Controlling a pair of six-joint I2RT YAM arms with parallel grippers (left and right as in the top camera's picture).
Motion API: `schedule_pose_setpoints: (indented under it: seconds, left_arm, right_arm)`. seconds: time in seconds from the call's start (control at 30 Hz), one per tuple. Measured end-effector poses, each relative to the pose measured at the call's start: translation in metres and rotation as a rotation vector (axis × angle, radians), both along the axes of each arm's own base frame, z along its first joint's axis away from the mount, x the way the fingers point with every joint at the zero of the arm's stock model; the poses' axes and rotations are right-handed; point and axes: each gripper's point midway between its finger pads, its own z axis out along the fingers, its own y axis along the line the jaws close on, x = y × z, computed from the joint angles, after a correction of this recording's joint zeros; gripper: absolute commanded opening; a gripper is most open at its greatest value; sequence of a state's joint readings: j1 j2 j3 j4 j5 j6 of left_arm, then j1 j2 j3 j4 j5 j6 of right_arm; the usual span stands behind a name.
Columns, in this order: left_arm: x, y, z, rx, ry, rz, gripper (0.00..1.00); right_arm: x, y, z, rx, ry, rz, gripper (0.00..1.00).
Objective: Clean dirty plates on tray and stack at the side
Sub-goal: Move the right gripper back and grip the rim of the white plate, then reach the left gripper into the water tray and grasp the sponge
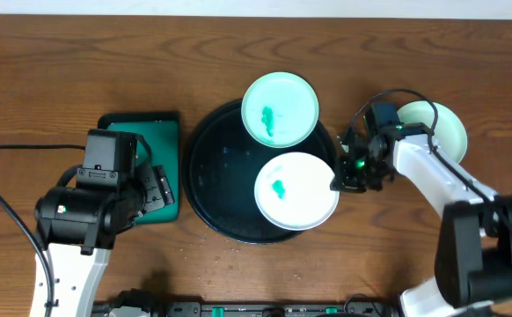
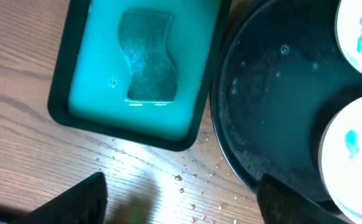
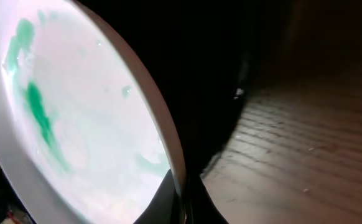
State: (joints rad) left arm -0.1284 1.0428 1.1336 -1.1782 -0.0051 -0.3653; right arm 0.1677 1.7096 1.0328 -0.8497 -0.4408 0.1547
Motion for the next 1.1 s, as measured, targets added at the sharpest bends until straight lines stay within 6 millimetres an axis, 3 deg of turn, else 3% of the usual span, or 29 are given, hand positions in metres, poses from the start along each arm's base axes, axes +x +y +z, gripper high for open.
schedule_pose_setpoints:
  seconds: [0.17, 0.37, 0.5, 0.67, 0.87, 1.1]
  left_arm:
    - [0.011, -0.001, 0.002, -0.003, -0.033, -0.002, 0.64]
    - [0.028, -0.004, -0.009, 0.0, -0.01, -0.002, 0.61]
    - [0.04, -0.003, -0.021, 0.016, 0.018, 0.002, 0.66]
    - [0.05, 0.016, -0.043, 0.061, 0.096, 0.066, 0.68]
    - [0.061, 0.045, -0.076, 0.073, 0.201, 0.156, 0.6]
    - [0.075, 0.053, -0.118, 0.035, 0.297, 0.161, 0.6]
  right_arm:
    - [0.01, 0.016, 0.015, -0.023, -0.096, 0.002, 0.01]
    - [0.009, 0.048, 0.008, -0.043, -0.136, 0.064, 0.01]
    - [0.005, 0.06, -0.004, -0.066, -0.12, 0.082, 0.01]
    - [0.004, 0.06, -0.012, -0.089, -0.1, 0.068, 0.01]
    - [0.004, 0.058, -0.013, -0.097, -0.101, 0.061, 0.01]
    - [0.004, 0.058, -0.013, -0.098, -0.101, 0.061, 0.01]
